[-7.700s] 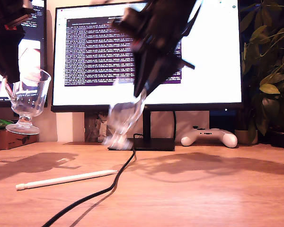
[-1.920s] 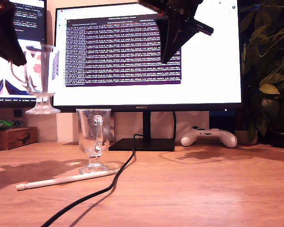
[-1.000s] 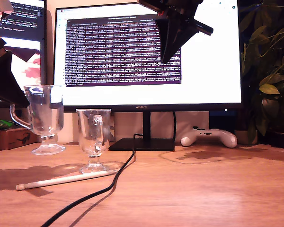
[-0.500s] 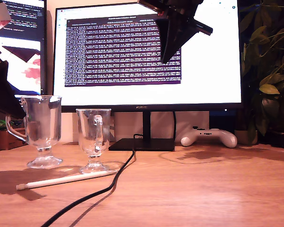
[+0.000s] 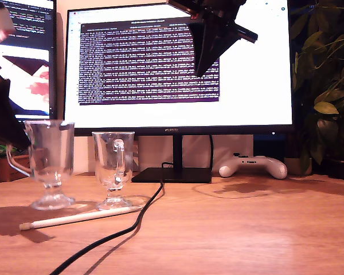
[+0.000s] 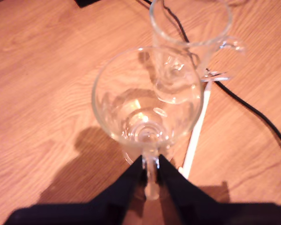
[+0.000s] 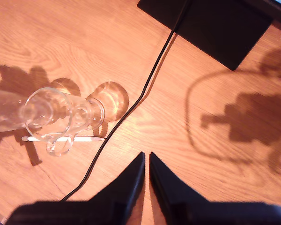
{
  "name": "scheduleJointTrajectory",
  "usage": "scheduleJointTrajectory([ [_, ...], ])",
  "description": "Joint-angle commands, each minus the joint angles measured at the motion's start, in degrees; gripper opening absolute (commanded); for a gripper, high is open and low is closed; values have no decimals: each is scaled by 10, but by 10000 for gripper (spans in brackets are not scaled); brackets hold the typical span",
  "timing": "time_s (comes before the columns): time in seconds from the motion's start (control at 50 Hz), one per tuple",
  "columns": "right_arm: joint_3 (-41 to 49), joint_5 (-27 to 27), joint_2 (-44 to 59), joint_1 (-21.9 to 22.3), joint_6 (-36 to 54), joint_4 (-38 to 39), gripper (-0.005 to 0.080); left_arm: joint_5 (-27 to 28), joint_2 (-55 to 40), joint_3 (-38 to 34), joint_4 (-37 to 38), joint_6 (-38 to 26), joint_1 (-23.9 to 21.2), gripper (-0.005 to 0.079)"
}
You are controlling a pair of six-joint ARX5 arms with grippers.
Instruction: Pick the small glass cups in front of you with each of your hands, and place them behind the white pen
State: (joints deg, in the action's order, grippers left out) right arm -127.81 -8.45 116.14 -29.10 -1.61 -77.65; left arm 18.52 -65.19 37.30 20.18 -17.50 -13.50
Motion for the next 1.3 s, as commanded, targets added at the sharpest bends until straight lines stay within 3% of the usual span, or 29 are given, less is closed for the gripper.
scheduleJointTrajectory([
  [0.0,4,-2,-7,-1,2,2,-13,5,-5,-5,-15,-5,-2,-24],
  [0.64,4,-2,-7,-1,2,6,-13,5,-46,-5,-23,-5,-9,-19],
  [0.74,4,-3,-7,-1,2,6,-13,2,-46,-5,-22,-5,-9,77],
  [0.92,4,-7,-7,-1,2,7,-13,-4,-46,-5,-23,2,-9,454],
  [1.28,4,-29,-7,-1,1,6,-13,-10,-44,-5,-22,17,-9,465],
])
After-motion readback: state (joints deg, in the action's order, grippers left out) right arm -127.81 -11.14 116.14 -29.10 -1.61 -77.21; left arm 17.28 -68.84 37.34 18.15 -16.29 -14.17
